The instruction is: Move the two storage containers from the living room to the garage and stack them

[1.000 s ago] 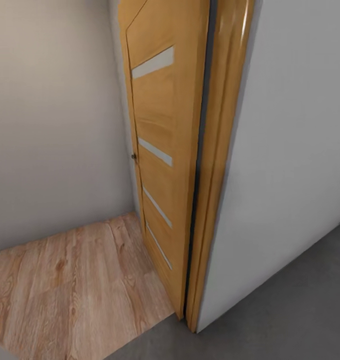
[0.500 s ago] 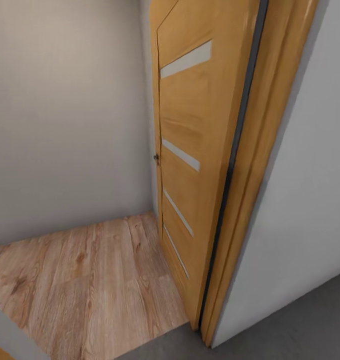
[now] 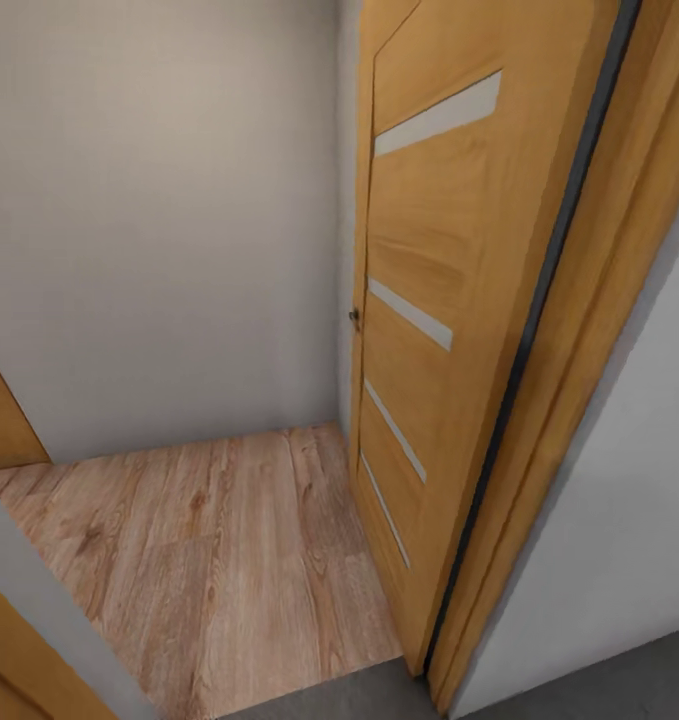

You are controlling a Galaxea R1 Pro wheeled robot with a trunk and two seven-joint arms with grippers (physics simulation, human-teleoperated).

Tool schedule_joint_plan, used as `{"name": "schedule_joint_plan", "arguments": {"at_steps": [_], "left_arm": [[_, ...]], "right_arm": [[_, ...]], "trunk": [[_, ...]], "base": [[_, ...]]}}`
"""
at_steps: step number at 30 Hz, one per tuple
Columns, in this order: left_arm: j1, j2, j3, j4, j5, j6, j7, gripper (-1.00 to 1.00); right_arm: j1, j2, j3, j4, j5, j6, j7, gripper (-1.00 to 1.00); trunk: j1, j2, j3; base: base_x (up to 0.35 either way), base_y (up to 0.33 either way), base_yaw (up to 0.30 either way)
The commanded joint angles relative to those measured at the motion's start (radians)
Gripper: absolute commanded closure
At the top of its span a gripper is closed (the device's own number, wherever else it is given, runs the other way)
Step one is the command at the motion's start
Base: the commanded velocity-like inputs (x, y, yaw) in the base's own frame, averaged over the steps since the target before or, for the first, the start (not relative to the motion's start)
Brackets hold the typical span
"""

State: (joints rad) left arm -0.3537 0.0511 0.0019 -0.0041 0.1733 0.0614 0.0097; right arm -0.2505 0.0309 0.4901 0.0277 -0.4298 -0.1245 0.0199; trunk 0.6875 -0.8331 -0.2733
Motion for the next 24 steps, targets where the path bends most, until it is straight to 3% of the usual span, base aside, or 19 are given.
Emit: {"name": "schedule_joint_plan", "arguments": {"at_steps": [1, 6, 18, 24], "left_arm": [[-0.001, 0.0, 0.0, 0.0, 0.01, 0.004, 0.001, -1.0], [-0.001, 0.0, 0.0, 0.0, 0.008, 0.005, 0.001, -1.0], [-0.001, 0.0, 0.0, 0.0, 0.006, 0.005, 0.001, -1.0], [-0.001, 0.0, 0.0, 0.0, 0.006, 0.005, 0.001, -1.0]], "right_arm": [[-0.001, 0.0, 0.008, 0.003, -0.01, -0.006, 0.002, -1.0], [-0.001, 0.0, 0.008, 0.003, -0.009, -0.007, 0.003, -1.0], [-0.001, 0.0, 0.008, 0.003, -0.012, -0.006, 0.002, -1.0], [-0.001, -0.001, 0.008, 0.003, -0.012, -0.007, 0.002, -1.0]], "trunk": [[0.0, -0.001, -0.001], [0.0, -0.001, -0.001], [0.0, -0.001, -0.001], [0.0, -0.001, -0.001]], "base": [[0.001, 0.0, 0.113], [0.084, 0.0, 0.037], [0.303, 0.0, 0.004], [0.292, 0.0, 0.193]]}}
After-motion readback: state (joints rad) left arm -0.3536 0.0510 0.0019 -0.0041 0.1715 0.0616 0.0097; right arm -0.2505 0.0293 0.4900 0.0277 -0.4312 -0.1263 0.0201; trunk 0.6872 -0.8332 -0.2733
